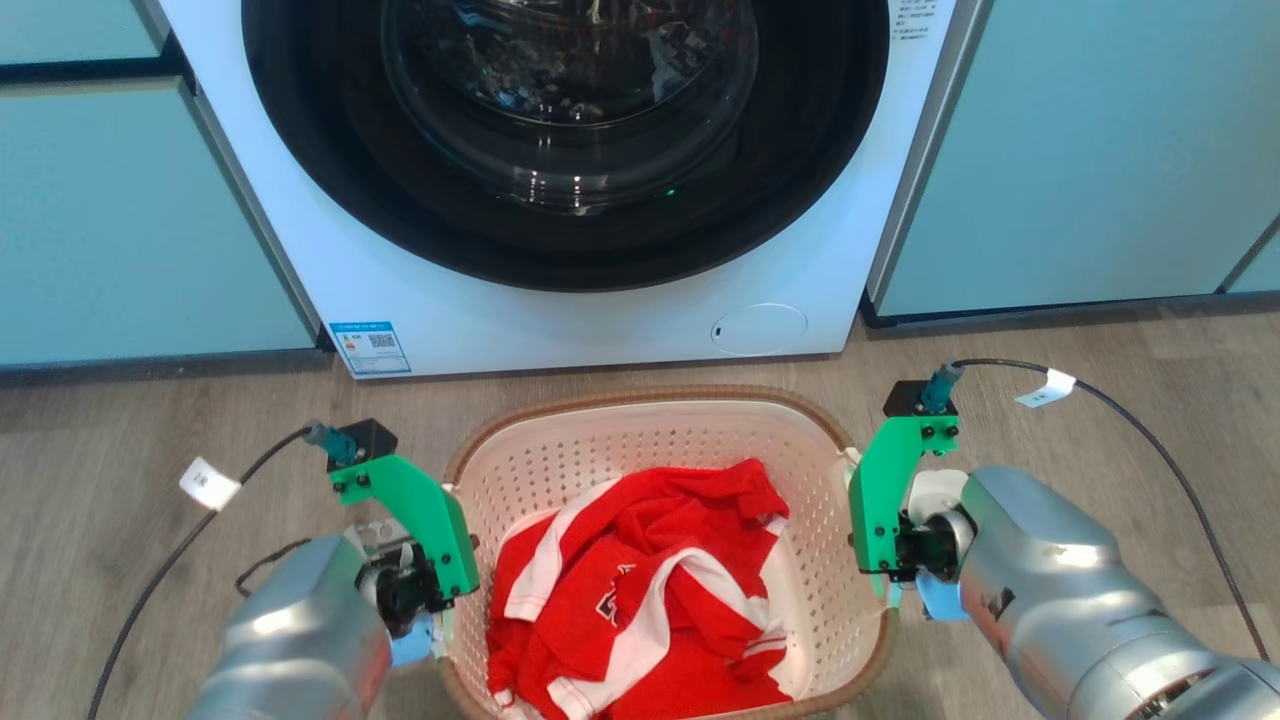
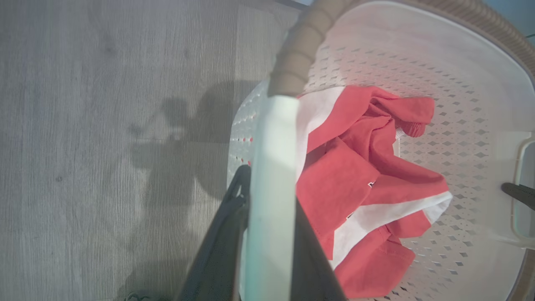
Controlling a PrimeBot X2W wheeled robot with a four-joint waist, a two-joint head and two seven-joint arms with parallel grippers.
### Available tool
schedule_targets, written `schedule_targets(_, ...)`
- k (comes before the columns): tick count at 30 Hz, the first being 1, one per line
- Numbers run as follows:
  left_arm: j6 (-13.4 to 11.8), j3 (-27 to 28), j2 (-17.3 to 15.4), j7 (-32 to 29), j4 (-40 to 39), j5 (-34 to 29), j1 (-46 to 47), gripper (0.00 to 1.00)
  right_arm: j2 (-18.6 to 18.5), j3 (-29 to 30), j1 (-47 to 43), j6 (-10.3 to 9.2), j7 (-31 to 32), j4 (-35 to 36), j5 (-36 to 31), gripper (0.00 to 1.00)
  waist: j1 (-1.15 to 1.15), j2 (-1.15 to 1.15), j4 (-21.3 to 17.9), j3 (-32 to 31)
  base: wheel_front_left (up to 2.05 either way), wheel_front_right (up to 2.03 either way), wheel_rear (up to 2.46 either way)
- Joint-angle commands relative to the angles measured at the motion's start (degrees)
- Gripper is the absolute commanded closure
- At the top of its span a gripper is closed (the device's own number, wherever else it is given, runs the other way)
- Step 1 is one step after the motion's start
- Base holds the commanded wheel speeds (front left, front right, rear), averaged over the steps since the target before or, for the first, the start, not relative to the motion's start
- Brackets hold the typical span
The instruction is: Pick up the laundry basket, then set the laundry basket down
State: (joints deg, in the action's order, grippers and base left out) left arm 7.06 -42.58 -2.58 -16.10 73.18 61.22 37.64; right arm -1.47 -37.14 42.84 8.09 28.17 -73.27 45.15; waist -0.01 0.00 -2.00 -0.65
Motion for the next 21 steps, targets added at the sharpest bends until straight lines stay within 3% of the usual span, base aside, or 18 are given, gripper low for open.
schedule_targets(1,0.43,1.42,-3.39,0.18,-0.61,1.04,3.0,1.0,-1.42,-0.85,-0.38,-0.6,0.0,-0.35,-0.01,1.0,0.01,0.0,0.01,-0.11,0.0,0.0,0.0)
schedule_targets(21,0.43,0.5,-3.24,-1.16,-0.22,2.5,2.9,1.0,-1.41,-2.34,-0.11,-0.6,0.29,-0.56,2.13,1.0,0.01,0.0,-0.39,0.03,0.0,0.0,0.0)
